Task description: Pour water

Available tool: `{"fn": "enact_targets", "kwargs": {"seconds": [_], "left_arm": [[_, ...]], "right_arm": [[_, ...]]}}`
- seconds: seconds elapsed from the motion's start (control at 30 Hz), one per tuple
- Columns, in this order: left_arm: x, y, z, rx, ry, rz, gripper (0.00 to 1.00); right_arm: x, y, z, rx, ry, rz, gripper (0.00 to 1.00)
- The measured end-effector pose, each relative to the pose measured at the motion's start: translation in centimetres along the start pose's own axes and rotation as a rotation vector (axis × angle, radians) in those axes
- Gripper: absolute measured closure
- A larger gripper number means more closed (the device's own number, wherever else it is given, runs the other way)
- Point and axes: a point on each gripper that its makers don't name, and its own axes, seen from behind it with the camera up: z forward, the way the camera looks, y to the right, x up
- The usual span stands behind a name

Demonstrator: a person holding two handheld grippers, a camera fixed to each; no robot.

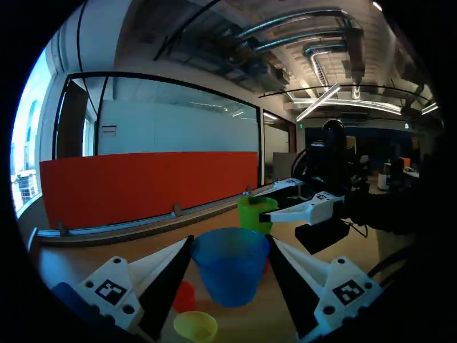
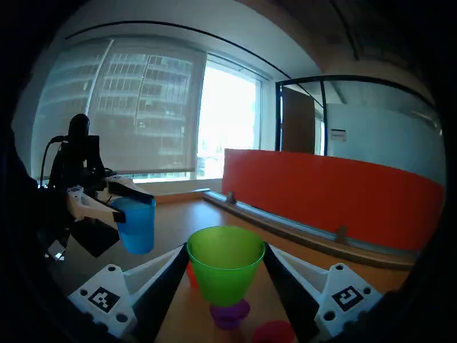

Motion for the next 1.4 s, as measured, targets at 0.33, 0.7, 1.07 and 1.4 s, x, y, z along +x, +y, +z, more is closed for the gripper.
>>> {"fn": "enact_targets", "kwargs": {"seconds": [0.33, 0.7, 1.07, 1.4], "left_arm": [[0.8, -0.4, -0.2, 0.0, 0.003, 0.003, 0.1], [0.7, -1.0, -0.2, 0.01, 0.004, 0.004, 0.1], [1.0, -2.2, -0.5, 0.027, 0.005, 0.02, 0.1], [1.5, -3.1, -0.6, 0.041, -0.002, 0.07, 0.1]], "right_arm": [[-0.6, -0.7, -0.1, 0.013, -0.013, -0.001, 0.06], [-1.7, -2.0, 0.1, 0.043, -0.03, 0.015, 0.06], [-2.8, -2.9, 0.2, 0.069, -0.048, 0.015, 0.05], [-3.3, -3.6, -0.3, 0.092, -0.062, 0.009, 0.06]]}}
